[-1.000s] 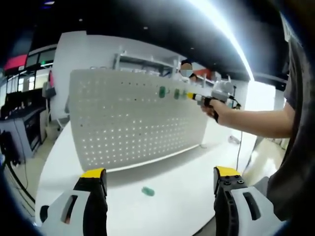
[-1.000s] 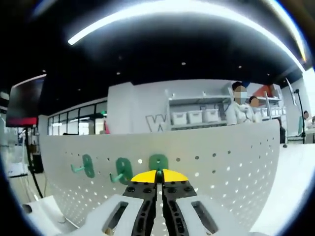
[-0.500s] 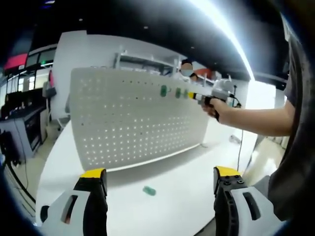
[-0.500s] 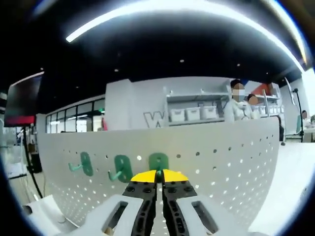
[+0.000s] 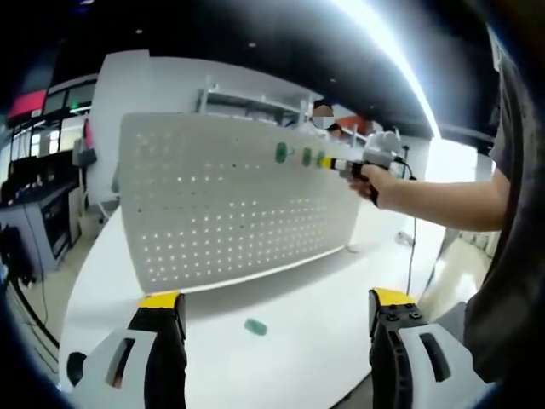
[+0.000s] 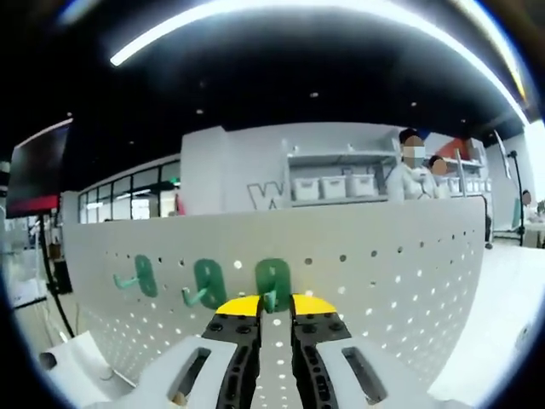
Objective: Insert the hook assembly into the mounting plate slot until the hook locks in place.
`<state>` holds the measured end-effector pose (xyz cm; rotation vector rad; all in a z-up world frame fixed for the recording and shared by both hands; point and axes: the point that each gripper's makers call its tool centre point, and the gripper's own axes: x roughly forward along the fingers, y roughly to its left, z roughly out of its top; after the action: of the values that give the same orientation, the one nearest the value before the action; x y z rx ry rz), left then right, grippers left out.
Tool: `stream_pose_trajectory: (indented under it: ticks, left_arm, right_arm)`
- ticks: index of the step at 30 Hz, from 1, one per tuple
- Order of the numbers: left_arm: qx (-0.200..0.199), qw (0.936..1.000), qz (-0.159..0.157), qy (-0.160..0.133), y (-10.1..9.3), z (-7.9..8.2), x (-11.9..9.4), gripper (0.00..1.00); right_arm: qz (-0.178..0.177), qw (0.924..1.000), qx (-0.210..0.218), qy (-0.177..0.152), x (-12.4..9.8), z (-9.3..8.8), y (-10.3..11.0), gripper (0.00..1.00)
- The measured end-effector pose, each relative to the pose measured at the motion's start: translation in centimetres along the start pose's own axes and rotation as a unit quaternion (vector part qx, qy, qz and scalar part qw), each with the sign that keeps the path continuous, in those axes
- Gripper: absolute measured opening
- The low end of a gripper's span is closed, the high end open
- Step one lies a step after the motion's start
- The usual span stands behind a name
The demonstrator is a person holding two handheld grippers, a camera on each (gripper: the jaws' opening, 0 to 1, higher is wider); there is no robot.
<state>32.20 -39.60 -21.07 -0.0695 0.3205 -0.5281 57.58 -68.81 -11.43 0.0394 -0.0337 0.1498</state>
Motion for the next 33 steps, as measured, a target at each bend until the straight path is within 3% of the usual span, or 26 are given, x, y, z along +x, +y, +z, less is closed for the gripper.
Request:
stream_pose_trajectory:
  ticks: [21,28,33]
  left_arm:
    - [0.000,0.9999,0.009,-0.007,0.2,-0.2,-1.1,0.90]
    - [0.000,1.0000,0.006,-0.002,-0.2,-0.9,-1.4,0.90]
    - [0.010,0.9999,0.011,0.005,-0.1,-1.1,-1.6,0.87]
  right_arm:
    - [0.009,0.9999,-0.012,-0.008,-1.3,1.3,0.9,0.20]
    - [0.010,0.9999,-0.012,0.000,-3.1,1.1,0.4,0.21]
    - [0.011,0.9999,-0.011,-0.005,-6.3,1.6,0.3,0.25]
